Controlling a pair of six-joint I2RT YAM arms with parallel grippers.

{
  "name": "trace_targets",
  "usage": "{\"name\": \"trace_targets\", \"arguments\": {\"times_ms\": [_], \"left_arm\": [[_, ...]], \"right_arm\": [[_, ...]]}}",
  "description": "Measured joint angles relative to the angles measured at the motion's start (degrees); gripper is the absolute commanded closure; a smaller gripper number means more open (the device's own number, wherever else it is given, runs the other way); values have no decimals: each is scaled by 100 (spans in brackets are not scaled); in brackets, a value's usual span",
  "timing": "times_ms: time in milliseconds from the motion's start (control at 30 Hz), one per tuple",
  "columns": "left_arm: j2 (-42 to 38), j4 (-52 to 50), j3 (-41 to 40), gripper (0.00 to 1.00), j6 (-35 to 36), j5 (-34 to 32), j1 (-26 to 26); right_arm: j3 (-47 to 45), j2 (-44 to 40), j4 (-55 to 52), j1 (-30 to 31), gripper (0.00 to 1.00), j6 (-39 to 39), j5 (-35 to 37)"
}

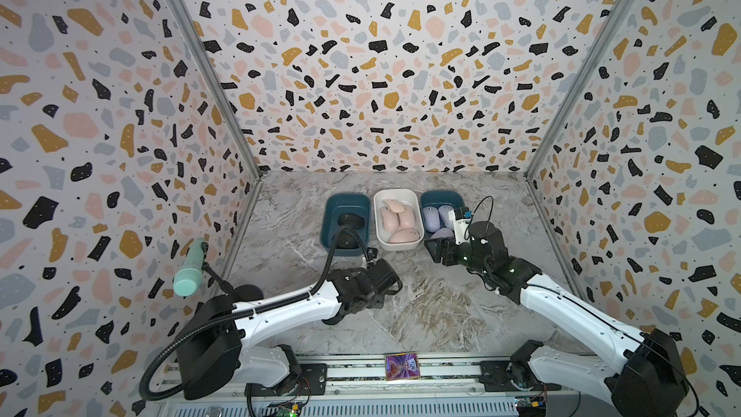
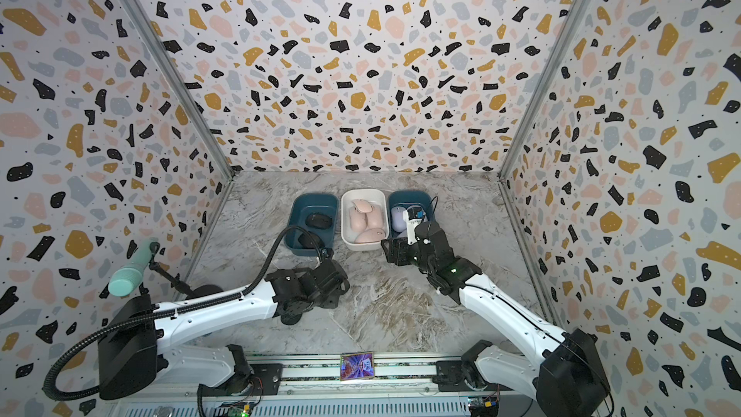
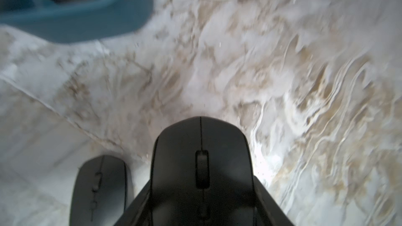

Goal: Place the mice by color into the storage box
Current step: Pick up the mouse from the center of the board, then place the mouse in the storage box.

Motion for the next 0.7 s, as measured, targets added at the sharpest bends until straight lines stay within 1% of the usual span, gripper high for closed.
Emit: {"name": "trace_targets", "arguments": {"times_ms": [200, 333, 500, 700], "left_arm": [[55, 111, 704, 62, 763, -105, 1231], [413, 291, 1255, 61, 1292, -85, 1941], [1038, 627, 1727, 61, 1762, 160, 2638], [2041, 876, 2321, 60, 2098, 542, 3165]], "right_arm": [[2, -4, -7, -24, 23, 2, -17], [26, -4, -9, -31, 23, 11, -17], [120, -7, 7, -33, 22, 90, -42], [125, -2, 109, -33, 22, 247, -197]]}}
